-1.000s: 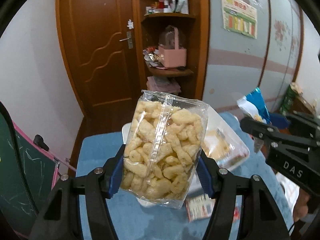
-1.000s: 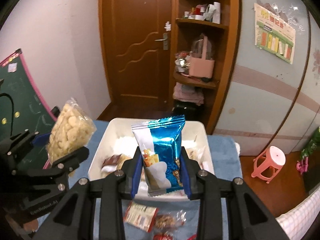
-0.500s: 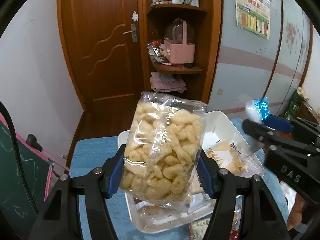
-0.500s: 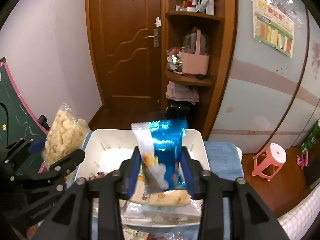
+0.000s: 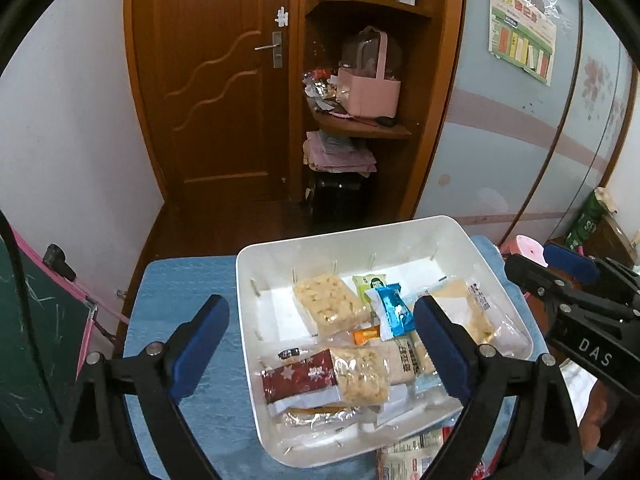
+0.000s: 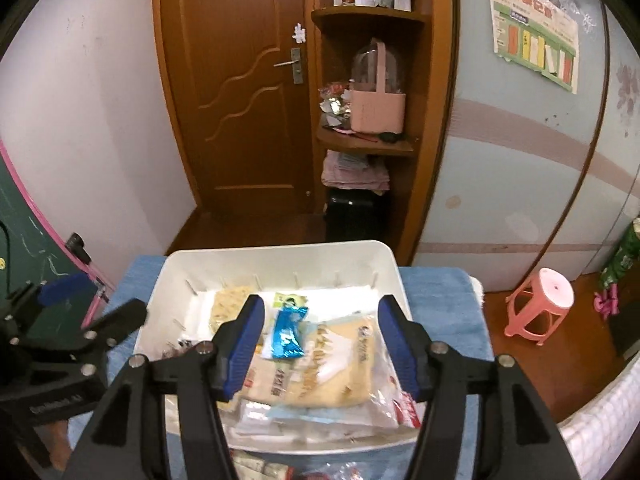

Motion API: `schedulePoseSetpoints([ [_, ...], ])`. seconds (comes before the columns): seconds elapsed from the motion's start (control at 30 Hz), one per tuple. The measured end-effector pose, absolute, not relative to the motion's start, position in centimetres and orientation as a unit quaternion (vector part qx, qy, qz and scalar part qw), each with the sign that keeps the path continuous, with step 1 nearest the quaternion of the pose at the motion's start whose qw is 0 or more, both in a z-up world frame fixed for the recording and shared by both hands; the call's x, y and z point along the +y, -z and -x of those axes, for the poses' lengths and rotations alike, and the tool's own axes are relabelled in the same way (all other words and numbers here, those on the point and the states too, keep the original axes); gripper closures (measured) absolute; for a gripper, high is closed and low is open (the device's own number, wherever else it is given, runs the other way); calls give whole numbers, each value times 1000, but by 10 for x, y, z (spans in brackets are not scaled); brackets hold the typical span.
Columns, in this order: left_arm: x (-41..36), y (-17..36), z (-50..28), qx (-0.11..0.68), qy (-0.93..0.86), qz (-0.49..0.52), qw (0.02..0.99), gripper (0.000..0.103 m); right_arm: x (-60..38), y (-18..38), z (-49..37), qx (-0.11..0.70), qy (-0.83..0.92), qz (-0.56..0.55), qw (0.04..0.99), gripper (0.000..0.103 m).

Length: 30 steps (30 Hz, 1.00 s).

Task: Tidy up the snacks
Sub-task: 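Move both tools back toward the red packets and dark candy bag on the table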

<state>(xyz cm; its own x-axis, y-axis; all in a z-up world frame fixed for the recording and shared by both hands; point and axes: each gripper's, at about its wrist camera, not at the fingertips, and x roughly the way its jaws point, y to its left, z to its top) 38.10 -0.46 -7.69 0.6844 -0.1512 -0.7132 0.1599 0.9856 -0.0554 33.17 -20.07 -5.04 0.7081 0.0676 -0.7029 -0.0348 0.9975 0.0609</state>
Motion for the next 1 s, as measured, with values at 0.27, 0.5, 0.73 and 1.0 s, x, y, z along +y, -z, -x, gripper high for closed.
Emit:
schedulePoseSetpoints([
  [0.27,-10,55,-345,376,96,-21,921,10,-206,37,-298,378,-28,-19,925,43],
  [0.5,-24,18,-302,355,119,-27,927,10,-213,10,-253,357,-24,5,934,43],
  [0.73,-43,-3,-257,340,149,-30,928,10,-228,-7,-206,339,-15,16,940,43],
  [1.0,-72,1,-215,341,175,-30,923,10,-250,-6,-162,331,-12,7,944,43],
])
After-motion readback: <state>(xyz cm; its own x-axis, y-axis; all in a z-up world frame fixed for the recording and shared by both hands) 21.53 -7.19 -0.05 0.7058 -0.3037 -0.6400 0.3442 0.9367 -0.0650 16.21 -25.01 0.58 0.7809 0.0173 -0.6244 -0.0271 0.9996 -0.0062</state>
